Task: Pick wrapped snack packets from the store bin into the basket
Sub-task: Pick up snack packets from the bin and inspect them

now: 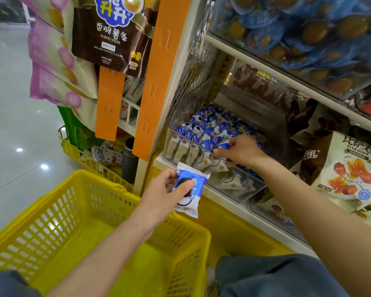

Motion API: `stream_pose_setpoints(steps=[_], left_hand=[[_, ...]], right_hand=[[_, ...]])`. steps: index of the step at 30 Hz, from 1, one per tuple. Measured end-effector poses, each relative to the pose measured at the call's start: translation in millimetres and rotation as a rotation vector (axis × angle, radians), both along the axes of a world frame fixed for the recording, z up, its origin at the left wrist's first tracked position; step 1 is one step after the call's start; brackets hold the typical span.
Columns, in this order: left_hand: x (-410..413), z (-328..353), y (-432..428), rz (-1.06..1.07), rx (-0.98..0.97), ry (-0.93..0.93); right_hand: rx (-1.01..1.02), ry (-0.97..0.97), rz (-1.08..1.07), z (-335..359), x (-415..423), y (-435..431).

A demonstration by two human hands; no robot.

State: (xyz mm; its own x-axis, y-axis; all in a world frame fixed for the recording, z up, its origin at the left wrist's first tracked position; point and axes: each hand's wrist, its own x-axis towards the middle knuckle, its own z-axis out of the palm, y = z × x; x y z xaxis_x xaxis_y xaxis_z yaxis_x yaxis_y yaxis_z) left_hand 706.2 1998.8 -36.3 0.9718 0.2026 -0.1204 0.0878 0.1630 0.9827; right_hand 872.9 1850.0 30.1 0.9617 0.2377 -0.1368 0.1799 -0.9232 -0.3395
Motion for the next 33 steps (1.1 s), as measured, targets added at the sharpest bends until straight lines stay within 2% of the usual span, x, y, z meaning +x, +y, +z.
stream_pose_setpoints(steps=[4,7,11,18,19,21,24,26,27,29,33], left_hand=[[0.5,-1.9,0.8,0.015,0.036,-0.001],[1.4,-3.3,0.5,0.016,0.052,0.011],[1.7,-4.1,-0.7,0.010,0.062,0.025],[1.1,-7.6,-1.4,0.016,0.058,0.044],[1.2,-8.2,-1.5,0.020,0.055,0.047],[1.2,-9.1,-1.6,0.026,0.035,0.056],[0.4,-11.1,0.0,0.029,0.006,0.066],[-0.9,-13.1,0.9,0.022,0.002,0.079],[-1.4,-14.3,0.9,0.014,-0.005,0.090],[-2.0,-15.7,-0.2,-0.001,-0.013,0.106],[-4.9,-17.0,-1.3,-0.018,0.000,0.098]], right_hand=[[-0.023,0.172,0.066,0.5,3.8,3.0],[0.058,0.318,0.087,5.8,6.3,-1.4],[0.190,0.229,0.011,1.0,7.2,-1.2],[0.090,0.316,0.018,7.6,5.1,1.9],[0.027,0.268,0.045,9.9,3.6,2.5],[-0.045,0.055,0.095,11.3,-1.7,4.3],[0.199,-0.300,0.086,10.3,-29.9,11.0],[0.339,-0.441,0.171,4.4,-56.4,15.6],[0.376,-0.441,0.232,-0.6,-69.4,17.4],[0.386,-0.320,0.306,-14.6,-92.2,20.7],[0.378,-0.067,0.257,-44.2,-112.1,23.3]])
